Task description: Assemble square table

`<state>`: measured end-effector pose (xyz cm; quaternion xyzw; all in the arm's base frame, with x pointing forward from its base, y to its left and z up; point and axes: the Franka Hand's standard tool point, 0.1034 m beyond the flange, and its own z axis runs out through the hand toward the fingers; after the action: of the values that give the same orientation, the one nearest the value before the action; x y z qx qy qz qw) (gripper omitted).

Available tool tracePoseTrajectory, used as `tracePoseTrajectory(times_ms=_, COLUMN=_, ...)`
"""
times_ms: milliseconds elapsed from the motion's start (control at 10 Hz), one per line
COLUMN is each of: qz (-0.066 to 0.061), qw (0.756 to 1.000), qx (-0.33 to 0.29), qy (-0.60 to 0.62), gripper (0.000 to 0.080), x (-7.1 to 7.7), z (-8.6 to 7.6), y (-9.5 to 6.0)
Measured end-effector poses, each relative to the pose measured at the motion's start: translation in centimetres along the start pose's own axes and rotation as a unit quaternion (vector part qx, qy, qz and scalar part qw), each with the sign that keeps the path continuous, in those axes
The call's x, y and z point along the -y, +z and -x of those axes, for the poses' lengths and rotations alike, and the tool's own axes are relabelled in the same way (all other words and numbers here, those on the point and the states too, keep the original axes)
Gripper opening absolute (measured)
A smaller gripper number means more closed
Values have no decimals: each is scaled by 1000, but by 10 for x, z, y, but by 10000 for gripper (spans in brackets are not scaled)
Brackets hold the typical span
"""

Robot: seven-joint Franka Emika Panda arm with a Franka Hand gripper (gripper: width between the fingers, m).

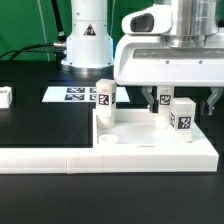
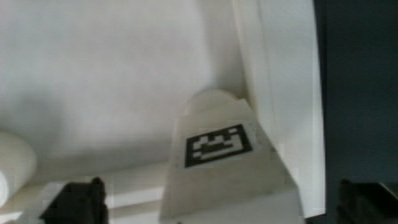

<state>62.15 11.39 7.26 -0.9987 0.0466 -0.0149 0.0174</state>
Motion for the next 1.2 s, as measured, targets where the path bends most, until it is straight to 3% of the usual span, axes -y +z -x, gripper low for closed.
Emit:
tracePoseTrajectory(times_ms=100, qz=0, qw=1000, qx=-1, qy=-16, gripper=649, x=-2, z=-1, y=0)
tracePoseTrajectory(times_ms=200, qz=0, qw=1000, qx=-1, qy=-27, gripper=563, x=-2, z=-1, y=0)
tracePoseTrajectory(times_ms=300, qz=0, qw=1000, qx=0, qy=-25, gripper=425, x=-2, z=-1, y=0)
tracePoseTrajectory(times_ms=400, qz=0, qw=1000, qx=0, qy=-21, gripper=425, x=-2, z=-1, y=0)
tracePoseTrajectory(times_ms=500, qz=0, qw=1000, qx=-1, qy=-13, gripper=288, x=-2, z=-1, y=0)
tracePoseTrajectory(times_ms=900, qz=-2, qw=995, qx=-6, qy=102, gripper=288, x=-1, z=-1, y=0)
tracePoseTrajectory(times_ms=1200, qz=7, qw=974, qx=-10, qy=226, gripper=292, x=-10, z=-2, y=0)
